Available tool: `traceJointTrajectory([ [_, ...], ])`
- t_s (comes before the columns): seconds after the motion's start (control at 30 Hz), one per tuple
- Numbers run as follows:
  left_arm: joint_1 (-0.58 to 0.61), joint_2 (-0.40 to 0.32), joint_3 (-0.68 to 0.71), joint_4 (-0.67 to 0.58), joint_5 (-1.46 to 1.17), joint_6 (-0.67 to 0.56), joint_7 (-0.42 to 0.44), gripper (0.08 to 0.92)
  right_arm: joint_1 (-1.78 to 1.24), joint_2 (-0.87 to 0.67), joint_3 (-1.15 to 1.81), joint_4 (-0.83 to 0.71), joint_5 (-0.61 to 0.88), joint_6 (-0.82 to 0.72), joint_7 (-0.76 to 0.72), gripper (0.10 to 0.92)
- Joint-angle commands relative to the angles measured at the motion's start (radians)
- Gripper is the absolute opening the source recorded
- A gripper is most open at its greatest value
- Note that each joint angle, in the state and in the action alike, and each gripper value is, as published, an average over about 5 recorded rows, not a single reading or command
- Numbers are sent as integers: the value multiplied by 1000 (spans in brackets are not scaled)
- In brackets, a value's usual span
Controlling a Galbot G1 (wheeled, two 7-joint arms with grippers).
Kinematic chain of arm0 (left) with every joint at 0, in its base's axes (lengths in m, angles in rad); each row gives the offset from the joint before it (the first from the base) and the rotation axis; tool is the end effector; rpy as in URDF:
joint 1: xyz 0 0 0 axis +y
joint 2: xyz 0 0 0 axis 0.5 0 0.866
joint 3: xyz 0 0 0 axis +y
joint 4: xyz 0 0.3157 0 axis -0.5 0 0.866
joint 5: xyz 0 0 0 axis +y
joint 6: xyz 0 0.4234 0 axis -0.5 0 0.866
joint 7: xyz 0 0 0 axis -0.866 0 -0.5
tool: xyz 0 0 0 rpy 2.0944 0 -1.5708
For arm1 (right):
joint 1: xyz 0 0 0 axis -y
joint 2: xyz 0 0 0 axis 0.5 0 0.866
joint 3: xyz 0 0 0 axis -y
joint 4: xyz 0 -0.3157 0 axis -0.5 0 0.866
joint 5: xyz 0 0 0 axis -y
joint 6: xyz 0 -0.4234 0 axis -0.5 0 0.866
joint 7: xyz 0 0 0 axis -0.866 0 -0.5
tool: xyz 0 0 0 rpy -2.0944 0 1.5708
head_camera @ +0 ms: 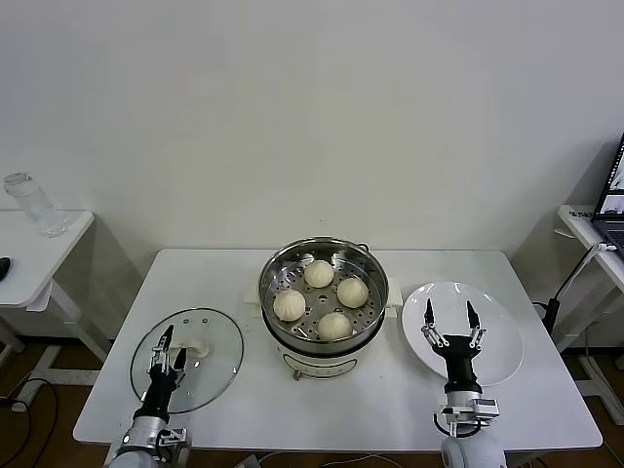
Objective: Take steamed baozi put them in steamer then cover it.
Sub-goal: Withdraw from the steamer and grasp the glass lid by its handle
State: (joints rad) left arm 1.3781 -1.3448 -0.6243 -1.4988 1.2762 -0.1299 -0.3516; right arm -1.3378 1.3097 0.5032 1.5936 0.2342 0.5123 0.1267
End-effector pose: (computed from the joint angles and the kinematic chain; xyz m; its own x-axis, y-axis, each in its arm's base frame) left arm 0.2908 0.1190 -0.4466 -0.9998 -0.0111 0.0186 0.0177 0.0752 0.9970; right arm 0.3201 -0.0707 -0.4067 -0.9673 0.0913 -0.2367 0.0912 0.9958 0.0114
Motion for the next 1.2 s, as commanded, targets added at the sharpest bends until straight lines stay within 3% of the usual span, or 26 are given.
traceJointTrajectory([
  [0.03,-51,-3,9,32,3,13,6,823,-11,4,4,3,-9,2,-2,823],
  [0.43,-69,-2,16,70,4,22,13,797,-9,11,6,4,-7,-5,-29,823],
  [0.97,-65,5,6,80,1,2,21,350,4,21,6,15,-8,-10,-25,823],
  [1.2,-48,20,-43,-3,-23,-7,27,193,13,21,6,9,-10,-7,-23,823],
])
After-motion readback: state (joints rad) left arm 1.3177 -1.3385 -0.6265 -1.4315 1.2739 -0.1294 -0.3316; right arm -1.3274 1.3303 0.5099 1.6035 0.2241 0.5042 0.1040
